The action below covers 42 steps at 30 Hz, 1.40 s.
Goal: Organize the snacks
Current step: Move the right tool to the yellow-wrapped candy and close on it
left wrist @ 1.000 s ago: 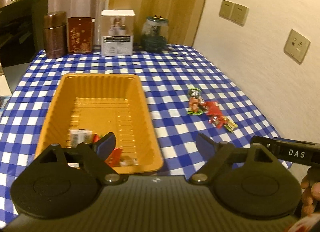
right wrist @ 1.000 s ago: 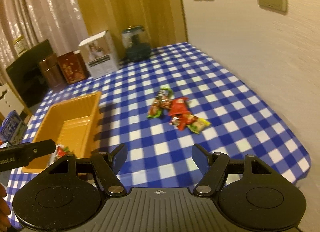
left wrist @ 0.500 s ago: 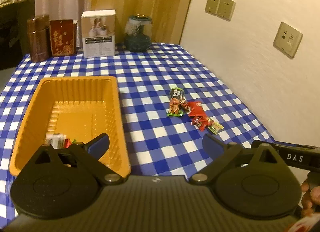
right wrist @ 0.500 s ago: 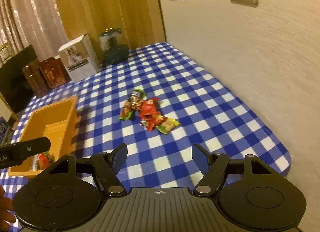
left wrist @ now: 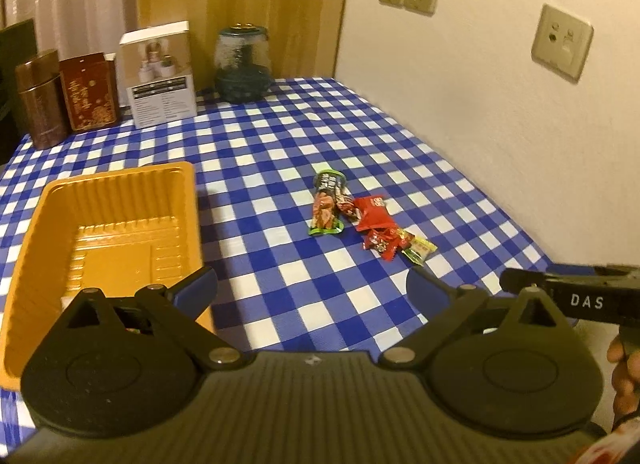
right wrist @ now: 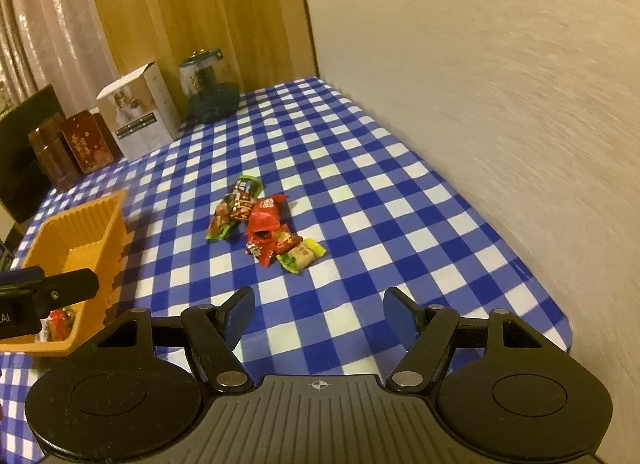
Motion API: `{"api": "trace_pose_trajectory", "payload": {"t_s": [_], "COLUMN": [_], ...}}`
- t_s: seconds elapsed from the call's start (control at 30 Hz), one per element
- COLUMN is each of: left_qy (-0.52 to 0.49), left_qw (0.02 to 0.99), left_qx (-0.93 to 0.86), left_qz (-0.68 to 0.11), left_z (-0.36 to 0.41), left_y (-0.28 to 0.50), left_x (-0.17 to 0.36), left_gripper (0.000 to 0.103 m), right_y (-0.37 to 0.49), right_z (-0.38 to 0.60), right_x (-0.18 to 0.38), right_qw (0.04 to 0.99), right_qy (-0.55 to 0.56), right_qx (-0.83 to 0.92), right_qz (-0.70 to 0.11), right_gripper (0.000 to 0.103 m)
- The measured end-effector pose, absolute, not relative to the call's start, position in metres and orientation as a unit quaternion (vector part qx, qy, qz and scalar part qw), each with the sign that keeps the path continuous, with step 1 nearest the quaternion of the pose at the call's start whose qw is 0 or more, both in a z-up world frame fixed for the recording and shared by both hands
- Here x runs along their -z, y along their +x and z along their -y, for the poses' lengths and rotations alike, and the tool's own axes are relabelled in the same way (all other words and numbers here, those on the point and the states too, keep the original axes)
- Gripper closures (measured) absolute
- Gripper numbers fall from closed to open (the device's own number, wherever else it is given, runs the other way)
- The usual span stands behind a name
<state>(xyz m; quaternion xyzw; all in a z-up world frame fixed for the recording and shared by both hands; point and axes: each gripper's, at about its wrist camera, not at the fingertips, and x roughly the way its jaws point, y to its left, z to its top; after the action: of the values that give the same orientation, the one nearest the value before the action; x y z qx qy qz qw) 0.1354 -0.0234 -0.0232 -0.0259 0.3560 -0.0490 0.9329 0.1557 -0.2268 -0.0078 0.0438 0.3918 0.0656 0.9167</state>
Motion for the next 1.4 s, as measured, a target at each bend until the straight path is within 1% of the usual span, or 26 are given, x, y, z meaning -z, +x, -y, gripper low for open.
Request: {"api": "trace_pose_trajectory", "payload": {"t_s": [0.3, 0.5, 0.87, 0.93, 0.97, 1.0, 1.13, 1.33, 1.37, 1.4], "left_qy": [-0.023, -0.017, -0.016, -0.021, -0.021, -0.022, -0.026, -0.030, -0.031, -0.032], "left_qw": [0.926, 0.923, 0.917, 0.916, 0.916, 0.915, 0.913, 0.911, 0.911, 0.911], "left_qx": [0.054, 0.051, 0.057, 0.060, 0.060, 0.062, 0.062, 0.062, 0.062, 0.062], "left_qz": [-0.374, -0.382, -0.395, -0.396, -0.397, -0.398, -0.402, -0.407, -0.407, -0.406], "left_z": [0.038, 0.043, 0.050, 0.050, 0.051, 0.051, 0.053, 0.054, 0.054, 0.055], "left_y": [0.169, 0.189, 0.213, 0.216, 0.217, 0.218, 0.220, 0.224, 0.224, 0.225], "left_x": [0.044, 0.064, 0.088, 0.091, 0.092, 0.094, 0.099, 0.104, 0.104, 0.104], "left_gripper": [0.003, 0.003, 0.004, 0.004, 0.004, 0.004, 0.004, 0.004, 0.004, 0.004], "right_y": [0.188, 0.210, 0.247, 0.254, 0.257, 0.260, 0.264, 0.263, 0.262, 0.261], "right_z": [0.228, 0.220, 0.213, 0.213, 0.213, 0.212, 0.210, 0.208, 0.208, 0.209], "right_x": [0.032, 0.060, 0.099, 0.103, 0.105, 0.106, 0.111, 0.111, 0.110, 0.109], "right_qw": [0.916, 0.904, 0.891, 0.889, 0.887, 0.885, 0.882, 0.884, 0.885, 0.886], "right_qy": [-0.011, -0.067, -0.125, -0.128, -0.129, -0.133, -0.138, -0.125, -0.123, -0.119], "right_qx": [-0.135, -0.195, -0.242, -0.247, -0.252, -0.256, -0.267, -0.271, -0.268, -0.264], "right_qz": [-0.377, -0.374, -0.362, -0.363, -0.364, -0.367, -0.362, -0.361, -0.361, -0.362], "right_gripper": [0.032, 0.032, 0.032, 0.037, 0.044, 0.047, 0.051, 0.070, 0.076, 0.078]}}
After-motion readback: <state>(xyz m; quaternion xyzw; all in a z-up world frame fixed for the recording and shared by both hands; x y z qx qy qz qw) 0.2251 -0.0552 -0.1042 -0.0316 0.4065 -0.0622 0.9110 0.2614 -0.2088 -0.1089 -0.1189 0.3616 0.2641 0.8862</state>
